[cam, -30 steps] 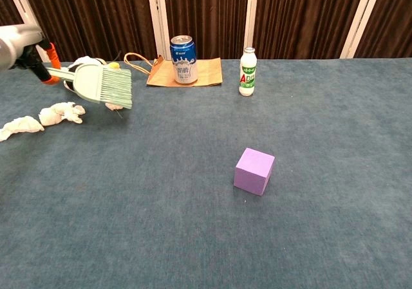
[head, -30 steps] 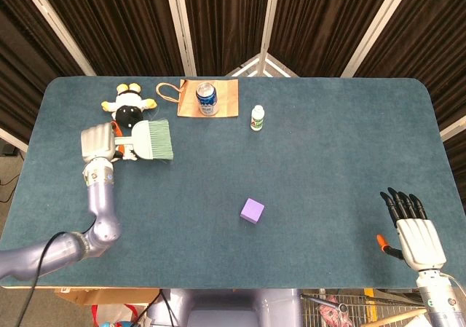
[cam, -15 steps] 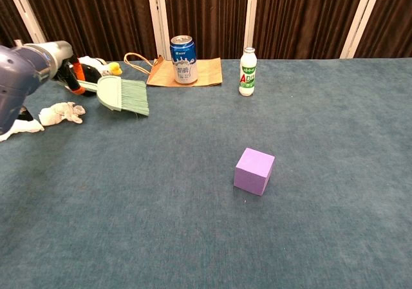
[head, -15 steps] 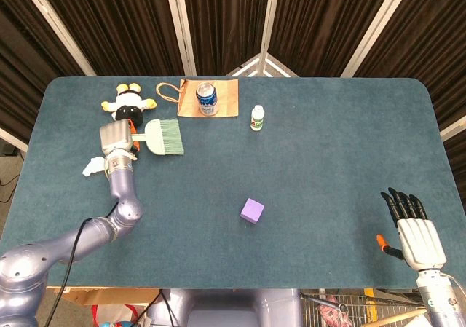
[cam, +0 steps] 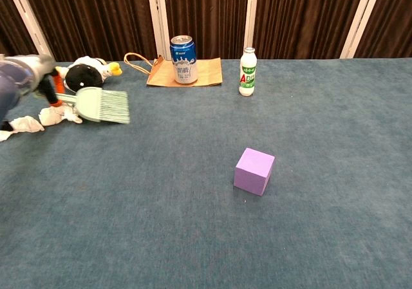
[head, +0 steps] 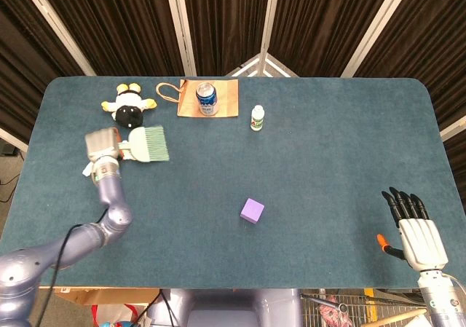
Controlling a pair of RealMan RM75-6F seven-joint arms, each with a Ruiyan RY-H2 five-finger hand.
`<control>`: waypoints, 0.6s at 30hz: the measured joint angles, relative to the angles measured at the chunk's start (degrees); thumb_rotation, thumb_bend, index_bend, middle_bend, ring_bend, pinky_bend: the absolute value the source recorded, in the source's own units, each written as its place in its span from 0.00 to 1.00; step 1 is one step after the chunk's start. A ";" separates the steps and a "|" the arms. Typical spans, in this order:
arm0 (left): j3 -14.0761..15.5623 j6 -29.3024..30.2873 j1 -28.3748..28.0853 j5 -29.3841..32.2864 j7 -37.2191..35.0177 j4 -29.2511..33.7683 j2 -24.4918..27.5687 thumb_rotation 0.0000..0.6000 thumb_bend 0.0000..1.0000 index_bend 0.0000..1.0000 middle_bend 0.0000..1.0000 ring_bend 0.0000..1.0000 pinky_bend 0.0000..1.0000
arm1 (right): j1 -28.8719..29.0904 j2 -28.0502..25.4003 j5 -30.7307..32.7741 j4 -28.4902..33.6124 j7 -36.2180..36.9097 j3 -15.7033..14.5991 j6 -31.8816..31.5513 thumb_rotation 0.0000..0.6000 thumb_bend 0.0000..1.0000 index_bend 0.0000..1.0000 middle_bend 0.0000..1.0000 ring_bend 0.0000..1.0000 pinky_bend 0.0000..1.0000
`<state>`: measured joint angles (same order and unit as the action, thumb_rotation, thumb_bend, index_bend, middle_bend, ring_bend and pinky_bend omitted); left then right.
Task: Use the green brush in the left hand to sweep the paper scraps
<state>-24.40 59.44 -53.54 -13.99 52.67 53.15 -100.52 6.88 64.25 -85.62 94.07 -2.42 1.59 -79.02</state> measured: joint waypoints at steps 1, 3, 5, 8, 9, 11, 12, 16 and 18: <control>0.26 0.62 0.88 0.16 0.28 1.28 1.00 1.00 0.75 0.78 1.00 1.00 1.00 | 0.02 -0.01 -0.23 0.02 0.09 -0.04 -0.04 1.00 0.32 0.00 0.00 0.00 0.01; 0.91 1.98 2.99 0.44 0.76 4.77 3.58 1.00 0.75 0.78 1.00 1.00 1.00 | 0.11 0.01 -0.85 0.03 0.14 -0.20 -0.09 1.00 0.32 0.00 0.00 0.00 0.01; 1.51 3.15 4.90 0.56 1.01 8.33 6.19 1.00 0.75 0.78 1.00 1.00 1.00 | 0.20 0.08 -1.37 0.01 0.12 -0.33 -0.14 1.00 0.32 0.00 0.00 0.00 0.01; 2.52 5.14 8.23 0.48 0.96 15.04 11.16 1.00 0.75 0.78 1.00 1.00 1.00 | 0.29 0.39 -1.99 -0.12 -0.10 -0.55 -0.29 1.00 0.32 0.00 0.00 0.00 0.01; 2.88 5.91 9.56 0.38 0.81 17.87 13.36 1.00 0.75 0.78 1.00 1.00 1.00 | 0.31 0.44 -2.03 -0.13 -0.13 -0.60 -0.28 1.00 0.32 0.00 0.00 0.00 0.01; 3.34 7.01 11.52 0.14 0.38 22.13 16.80 1.00 0.75 0.78 1.00 1.00 1.00 | 0.33 0.52 -2.20 -0.13 -0.36 -0.65 -0.30 1.00 0.32 0.00 0.00 0.00 0.01; 3.53 7.68 12.79 -0.13 -0.12 24.94 19.14 1.00 0.75 0.78 1.00 1.00 1.00 | 0.36 0.60 -2.32 -0.13 -0.53 -0.65 -0.35 1.00 0.32 0.00 0.00 0.00 0.01; 3.58 9.16 16.75 -2.56 -4.04 33.95 26.76 1.00 0.75 0.78 1.00 1.00 1.00 | 0.48 0.87 -2.47 -0.24 -0.95 -0.65 -0.37 1.00 0.32 0.00 0.00 0.00 0.01; 3.38 9.60 18.38 -4.71 -7.01 37.51 29.99 1.00 0.75 0.78 1.00 1.00 1.00 | 0.57 1.01 -2.46 -0.28 -1.05 -0.59 -0.33 1.00 0.32 0.00 0.00 0.00 0.01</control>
<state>-21.03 69.04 -35.16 -18.70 45.66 90.67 -70.54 7.45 65.26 -88.09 93.78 -3.47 1.00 -79.35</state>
